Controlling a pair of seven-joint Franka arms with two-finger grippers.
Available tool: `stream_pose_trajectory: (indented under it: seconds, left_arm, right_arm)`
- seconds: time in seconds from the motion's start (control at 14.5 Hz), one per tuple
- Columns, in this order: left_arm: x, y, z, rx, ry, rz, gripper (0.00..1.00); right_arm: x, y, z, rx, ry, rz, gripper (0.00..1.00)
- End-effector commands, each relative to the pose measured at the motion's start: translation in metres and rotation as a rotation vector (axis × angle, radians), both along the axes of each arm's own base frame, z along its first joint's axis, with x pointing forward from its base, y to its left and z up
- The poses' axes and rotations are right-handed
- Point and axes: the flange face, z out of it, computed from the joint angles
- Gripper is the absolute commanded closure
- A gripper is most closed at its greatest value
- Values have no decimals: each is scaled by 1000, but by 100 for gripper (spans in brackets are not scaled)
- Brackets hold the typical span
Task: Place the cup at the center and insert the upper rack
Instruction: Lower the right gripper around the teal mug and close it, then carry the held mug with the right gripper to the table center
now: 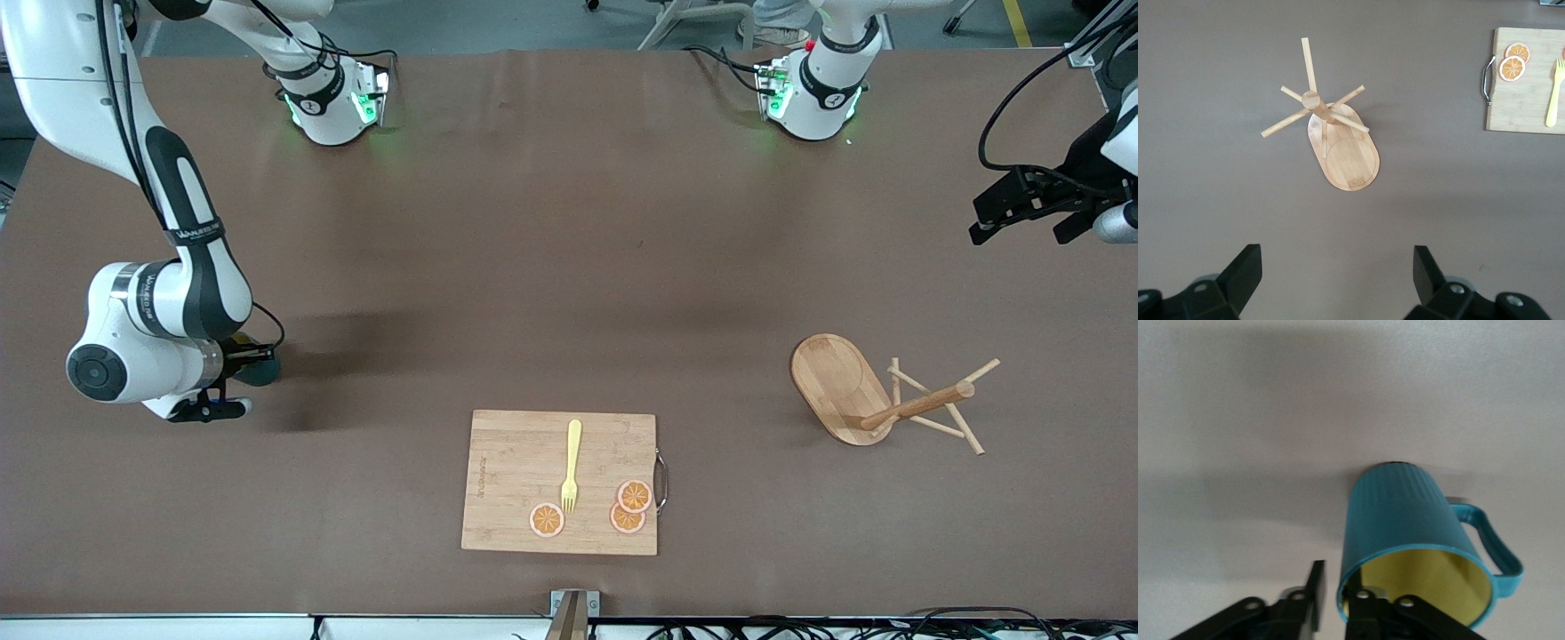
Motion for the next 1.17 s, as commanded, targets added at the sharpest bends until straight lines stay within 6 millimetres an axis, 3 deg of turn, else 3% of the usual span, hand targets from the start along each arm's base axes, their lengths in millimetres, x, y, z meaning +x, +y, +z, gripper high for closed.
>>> stream_pose_trajectory:
  seconds: [0.0, 0.21, 0.34, 0.48, 0.76, 1.1]
  left_arm:
    - [-3, 1, 5, -4, -1, 8, 0]
    - [-3, 1, 4, -4, 0, 8, 0]
    - [-3, 1, 4, -4, -1, 9, 0]
    - [-3, 1, 3, -4, 0, 11, 0]
    - [-3, 1, 3, -4, 2, 11, 0]
    - [-3, 1, 4, -4, -1, 12, 0]
  right_arm:
    - [-2, 7, 2, 21, 21, 37, 100]
    - [0, 8, 15, 56, 28, 119, 100]
    - [5, 33, 27, 85, 27, 185, 100]
    - [16, 84, 47, 125, -18, 257, 100]
    - [15, 201, 73, 65, -83, 150, 100]
    - [-7, 344, 72, 40, -130, 182, 100]
